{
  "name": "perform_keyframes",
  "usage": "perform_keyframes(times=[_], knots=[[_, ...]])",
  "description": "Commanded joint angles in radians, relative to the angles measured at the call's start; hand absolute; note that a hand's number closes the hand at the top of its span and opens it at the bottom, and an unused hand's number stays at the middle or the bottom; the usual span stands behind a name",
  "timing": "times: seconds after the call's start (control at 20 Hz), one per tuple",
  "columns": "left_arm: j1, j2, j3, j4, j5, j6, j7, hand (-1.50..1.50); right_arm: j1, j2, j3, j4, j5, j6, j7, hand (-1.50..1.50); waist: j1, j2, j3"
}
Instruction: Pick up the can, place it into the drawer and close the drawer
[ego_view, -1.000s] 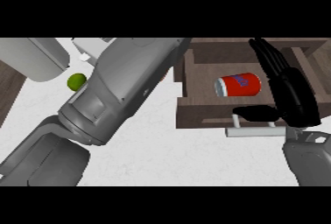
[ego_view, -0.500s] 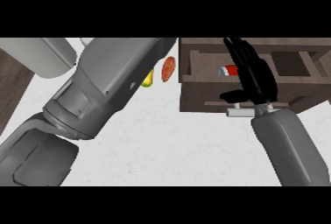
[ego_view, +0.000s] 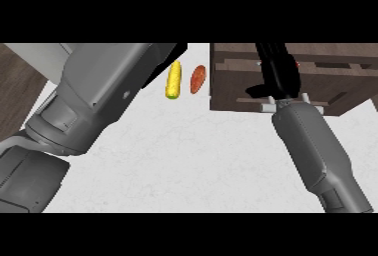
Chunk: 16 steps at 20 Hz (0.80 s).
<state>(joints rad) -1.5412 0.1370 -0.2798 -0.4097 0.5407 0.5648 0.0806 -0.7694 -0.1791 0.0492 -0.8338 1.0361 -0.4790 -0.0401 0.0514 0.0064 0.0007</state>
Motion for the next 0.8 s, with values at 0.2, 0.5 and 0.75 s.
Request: perform_keyframes(times=[0.2, 0.5, 0.75], knots=[[0.046, 0.092, -0.015, -0.119, -0.023, -0.027, 0.095, -1.5, -0.185, 0.01, -0.065, 0.28, 0.044, -0.169, -0.023, -1.5, 0.024, 0.0, 0.0], [0.162, 0.091, -0.023, -0.205, -0.026, -0.037, 0.075, -1.5, -0.322, -0.002, -0.103, 0.408, 0.052, -0.216, -0.023, -1.5, 0.042, 0.009, 0.0], [0.205, 0.132, -0.044, -0.289, -0.041, -0.052, 0.103, -1.5, -0.387, -0.007, -0.132, 0.473, 0.034, -0.21, -0.03, -1.5, 0.072, 0.011, 0.0]])
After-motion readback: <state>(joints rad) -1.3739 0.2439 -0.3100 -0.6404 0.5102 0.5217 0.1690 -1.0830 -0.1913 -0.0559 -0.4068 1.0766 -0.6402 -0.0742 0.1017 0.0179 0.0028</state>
